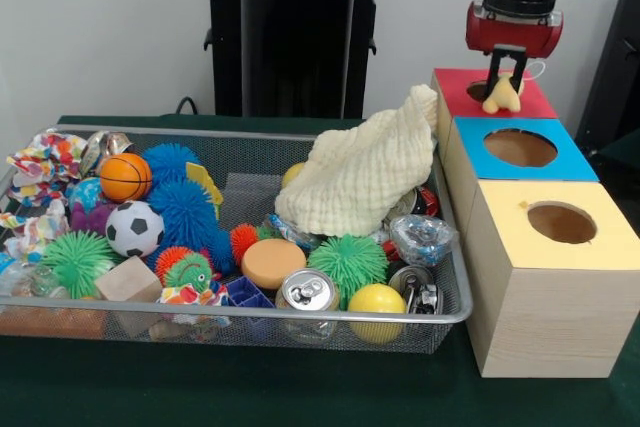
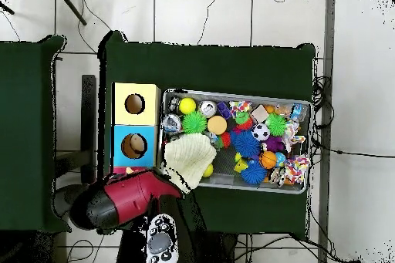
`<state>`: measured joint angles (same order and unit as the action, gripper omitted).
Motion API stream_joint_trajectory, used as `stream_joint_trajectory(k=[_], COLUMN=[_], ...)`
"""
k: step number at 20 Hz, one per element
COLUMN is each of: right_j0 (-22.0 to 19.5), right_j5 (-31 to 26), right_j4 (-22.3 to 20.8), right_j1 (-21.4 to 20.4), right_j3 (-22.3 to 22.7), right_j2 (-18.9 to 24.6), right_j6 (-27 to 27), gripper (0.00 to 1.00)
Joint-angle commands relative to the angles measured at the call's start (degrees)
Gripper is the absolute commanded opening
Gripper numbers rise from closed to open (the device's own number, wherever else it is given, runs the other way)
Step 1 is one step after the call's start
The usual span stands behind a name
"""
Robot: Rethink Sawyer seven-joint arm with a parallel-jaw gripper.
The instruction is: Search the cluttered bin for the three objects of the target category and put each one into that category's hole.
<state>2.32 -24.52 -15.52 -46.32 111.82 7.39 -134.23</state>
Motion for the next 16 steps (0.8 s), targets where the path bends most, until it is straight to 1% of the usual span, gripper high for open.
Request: stream_joint_trajectory(k=[1, 2, 5, 10, 16], right_j0=[-5.05, -6.63, -6.28, -6.69, -6.74], right_j5=[2.22, 1.10, 1.85, 1.94, 1.40], right_j4=[-8.81, -7.90, -8.02, -8.87, -9.47], right_j1=[4.27, 2.77, 2.39, 2.24, 2.46], right_j3=[0.01, 1.27, 1.64, 2.05, 1.37], right_j2=[1.03, 2.14, 1.74, 2.36, 2.47], right_j6=[7.06, 6.86, 5.26, 4.30, 4.08], gripper=[0.00, 1.00, 1.00, 1.00, 1.00])
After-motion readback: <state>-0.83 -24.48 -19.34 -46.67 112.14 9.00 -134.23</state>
